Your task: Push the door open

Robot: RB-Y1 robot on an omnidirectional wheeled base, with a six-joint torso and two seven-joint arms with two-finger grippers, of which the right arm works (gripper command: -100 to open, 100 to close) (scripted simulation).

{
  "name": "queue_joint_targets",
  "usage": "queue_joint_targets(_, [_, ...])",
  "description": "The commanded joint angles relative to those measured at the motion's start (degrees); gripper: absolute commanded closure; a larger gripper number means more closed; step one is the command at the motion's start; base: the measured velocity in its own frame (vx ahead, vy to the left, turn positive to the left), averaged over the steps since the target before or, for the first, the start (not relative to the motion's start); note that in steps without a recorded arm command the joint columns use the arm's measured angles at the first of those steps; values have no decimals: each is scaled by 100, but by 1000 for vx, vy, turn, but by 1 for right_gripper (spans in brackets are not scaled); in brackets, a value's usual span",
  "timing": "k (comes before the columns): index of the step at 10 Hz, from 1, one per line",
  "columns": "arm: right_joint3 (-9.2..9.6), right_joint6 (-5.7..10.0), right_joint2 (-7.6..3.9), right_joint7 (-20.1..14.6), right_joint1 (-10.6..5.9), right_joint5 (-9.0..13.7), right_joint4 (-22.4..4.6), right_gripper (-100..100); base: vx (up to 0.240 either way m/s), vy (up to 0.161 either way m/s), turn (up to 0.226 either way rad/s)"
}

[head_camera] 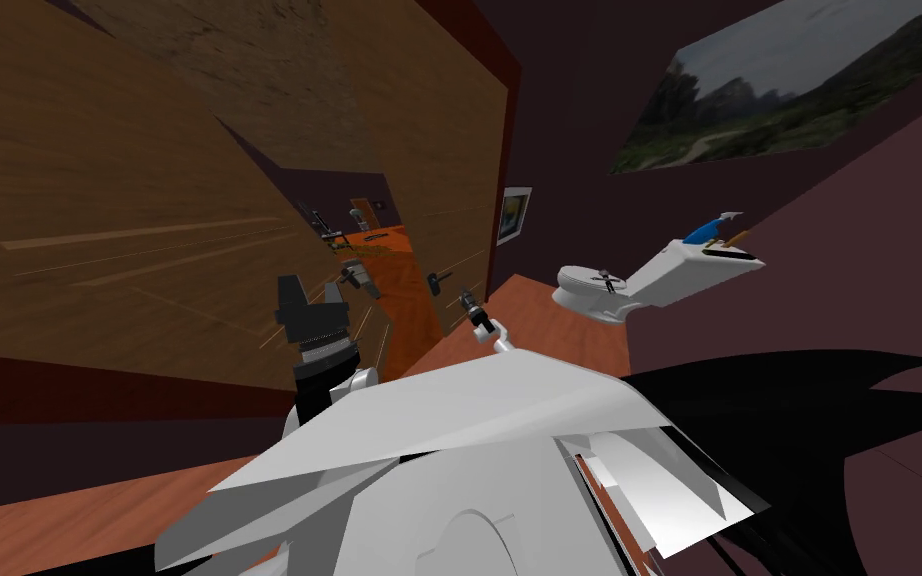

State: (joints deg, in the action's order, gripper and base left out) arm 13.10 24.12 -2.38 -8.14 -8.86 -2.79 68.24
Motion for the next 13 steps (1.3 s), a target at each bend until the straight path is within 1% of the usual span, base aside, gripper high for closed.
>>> queue_joint_targets(1, [65, -16, 39, -4, -93, -23, -189, -100, 78, -69, 80])
queue_joint_targets(4, [159, -68, 103, -24, -339, -53, -564, -100, 77, -73, 79])
queue_joint_targets(8, [269, -130, 197, -47, -627, -88, -1004, -100, 70, -84, 72])
queue_joint_targets(12, [357, -180, 290, -65, -858, -117, -1357, -100, 66, -63, 58])
queue_joint_targets(13, [392, -200, 333, -73, -949, -128, -1497, -100, 84, -71, 74])
